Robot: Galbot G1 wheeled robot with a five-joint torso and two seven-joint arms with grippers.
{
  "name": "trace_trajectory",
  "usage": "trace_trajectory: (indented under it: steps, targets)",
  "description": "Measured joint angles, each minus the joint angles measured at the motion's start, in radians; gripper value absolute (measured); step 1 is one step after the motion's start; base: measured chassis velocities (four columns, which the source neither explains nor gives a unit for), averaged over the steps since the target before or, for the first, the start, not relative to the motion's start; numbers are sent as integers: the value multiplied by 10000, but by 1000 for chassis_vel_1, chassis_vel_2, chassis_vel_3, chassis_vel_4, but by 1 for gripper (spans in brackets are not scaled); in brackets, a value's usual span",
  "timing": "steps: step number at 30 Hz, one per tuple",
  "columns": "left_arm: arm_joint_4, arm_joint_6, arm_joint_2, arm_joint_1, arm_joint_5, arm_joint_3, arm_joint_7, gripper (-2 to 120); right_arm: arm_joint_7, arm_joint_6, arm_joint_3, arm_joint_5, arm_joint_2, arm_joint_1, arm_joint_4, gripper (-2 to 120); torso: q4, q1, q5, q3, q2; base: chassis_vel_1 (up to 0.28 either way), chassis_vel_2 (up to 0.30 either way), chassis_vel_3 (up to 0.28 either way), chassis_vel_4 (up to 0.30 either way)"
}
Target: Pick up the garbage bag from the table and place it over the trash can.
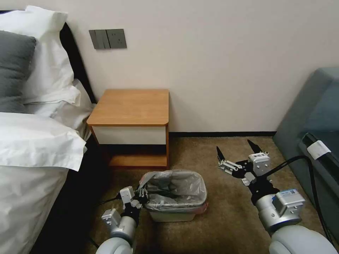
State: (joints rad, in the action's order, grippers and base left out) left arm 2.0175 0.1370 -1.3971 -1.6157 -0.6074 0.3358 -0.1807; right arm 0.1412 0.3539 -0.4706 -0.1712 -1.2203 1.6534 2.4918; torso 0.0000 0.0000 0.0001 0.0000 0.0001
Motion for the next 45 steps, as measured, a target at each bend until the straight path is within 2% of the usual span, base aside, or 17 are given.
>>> trace_trajectory:
  steps: [14, 29, 31, 32, 35, 36, 39, 40, 43, 45]
  targets:
    - [-564, 231, 24, 526, -15, -110, -300, 10, 82, 22, -41, -139, -46, -210, -203, 100, 0, 0, -1, 0, -2, 0, 0, 0, 0]
    - [-760, 274, 7, 593, 144, -162, -558, 10, 170, 26, 23, -291, -57, -355, -357, 100, 0, 0, 1, 0, -1, 0, 0, 0, 0]
    - [-761, 253, 18, 585, 180, -169, -556, 17, 177, 26, 28, -294, -59, -374, -363, 100, 0, 0, 0, 0, -1, 0, 0, 0, 0]
    - [-761, 253, 18, 585, 180, -169, -556, 17, 177, 26, 28, -294, -59, -374, -363, 100, 0, 0, 0, 0, -1, 0, 0, 0, 0]
    - [-757, 257, 53, 548, 337, -150, -404, 34, 229, 25, 28, -307, -54, -402, -373, 100, -1, 0, -2, 0, -1, 0, 0, 0, 0]
    - [-757, 257, 53, 548, 337, -150, -404, 34, 229, 25, 28, -307, -54, -402, -373, 100, -1, 0, -2, 0, -1, 0, 0, 0, 0]
    - [-736, 323, 95, 533, 422, -107, -367, 47, 261, 23, 41, -329, -53, -410, -374, 100, -1, 0, -3, 0, -1, 0, 0, 0, 0]
    - [-736, 323, 95, 533, 422, -107, -367, 47, 261, 23, 41, -329, -53, -410, -374, 100, -1, 0, -3, 0, -1, 0, 0, 0, 0]
    - [-700, 413, 106, 512, 558, -54, -317, 62, 294, 20, 58, -359, -53, -428, -377, 100, -1, 0, -3, 0, -1, 0, 0, 0, 0]
    - [-691, 425, 109, 486, 630, -30, -282, 66, 303, 19, 64, -371, -53, -432, -381, 100, -1, 1, -3, 0, -1, 0, 0, 0, 0]
